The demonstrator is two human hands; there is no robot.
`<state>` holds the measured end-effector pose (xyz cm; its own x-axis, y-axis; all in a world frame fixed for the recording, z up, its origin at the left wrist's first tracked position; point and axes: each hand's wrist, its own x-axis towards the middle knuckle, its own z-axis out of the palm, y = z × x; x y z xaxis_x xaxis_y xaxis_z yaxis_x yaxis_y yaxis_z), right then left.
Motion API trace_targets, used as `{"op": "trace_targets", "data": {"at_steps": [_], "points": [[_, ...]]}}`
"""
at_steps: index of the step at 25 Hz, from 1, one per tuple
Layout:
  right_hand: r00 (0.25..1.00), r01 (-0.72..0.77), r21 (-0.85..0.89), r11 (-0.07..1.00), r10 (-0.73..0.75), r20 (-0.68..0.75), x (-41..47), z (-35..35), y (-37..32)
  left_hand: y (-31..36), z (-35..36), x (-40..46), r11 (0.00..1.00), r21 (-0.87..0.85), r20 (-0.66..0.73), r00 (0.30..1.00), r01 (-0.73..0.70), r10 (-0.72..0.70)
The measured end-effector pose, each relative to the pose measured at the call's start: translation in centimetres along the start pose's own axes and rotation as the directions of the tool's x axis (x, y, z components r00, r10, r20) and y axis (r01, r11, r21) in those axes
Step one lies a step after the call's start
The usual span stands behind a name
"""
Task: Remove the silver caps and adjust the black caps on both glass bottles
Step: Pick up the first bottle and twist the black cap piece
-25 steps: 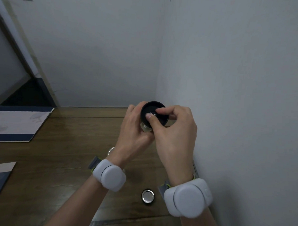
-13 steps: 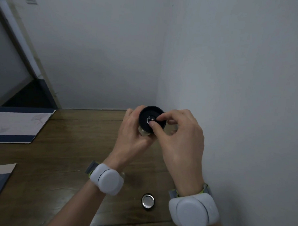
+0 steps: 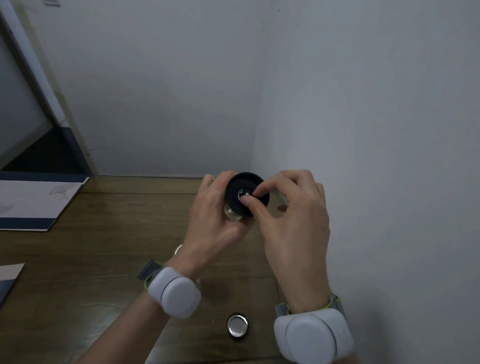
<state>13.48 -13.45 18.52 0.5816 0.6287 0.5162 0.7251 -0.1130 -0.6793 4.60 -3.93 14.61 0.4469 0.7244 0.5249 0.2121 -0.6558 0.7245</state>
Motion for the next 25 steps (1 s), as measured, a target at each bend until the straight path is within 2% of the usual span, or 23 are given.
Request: {"op": "trace_targets", "data": {"at_steps": [6,11,14,18,21,25], "points": [[0.990,-0.085,-0.058,0.995,0.078,-0.114,-0.7,1.1,-0.5,0.2,0.5,-0.2,1.000,-0.006,-0.044,0.999,0.003,-0.004],[0.986,-0.117,-0.075,0.990,0.106,-0.130,-1.1,1.7,-0.5,0.1,0.5,-0.3,1.000,-0.014,-0.061,0.998,-0.008,0.007],[0.996,-0.092,-0.088,0.992,0.089,-0.029,-0.8,1.1,-0.3,0.1,0.1,-0.4,0.999,-0.050,-0.017,1.000,0.001,-0.002],[0.979,-0.041,0.020,0.999,0.036,0.203,0.6,-1.4,0.7,-0.7,-1.1,-0.4,0.988,-0.145,0.185,0.983,0.050,-0.023],[0.964,-0.057,0.004,0.998,0.054,0.260,0.8,-2.3,0.8,-1.4,-1.8,-0.3,0.994,-0.112,0.324,0.946,0.016,0.022],[0.937,-0.063,0.032,0.997,0.049,0.345,0.9,-2.6,0.7,-1.6,-2.3,-0.2,0.990,-0.137,0.404,0.914,0.019,0.039]]}}
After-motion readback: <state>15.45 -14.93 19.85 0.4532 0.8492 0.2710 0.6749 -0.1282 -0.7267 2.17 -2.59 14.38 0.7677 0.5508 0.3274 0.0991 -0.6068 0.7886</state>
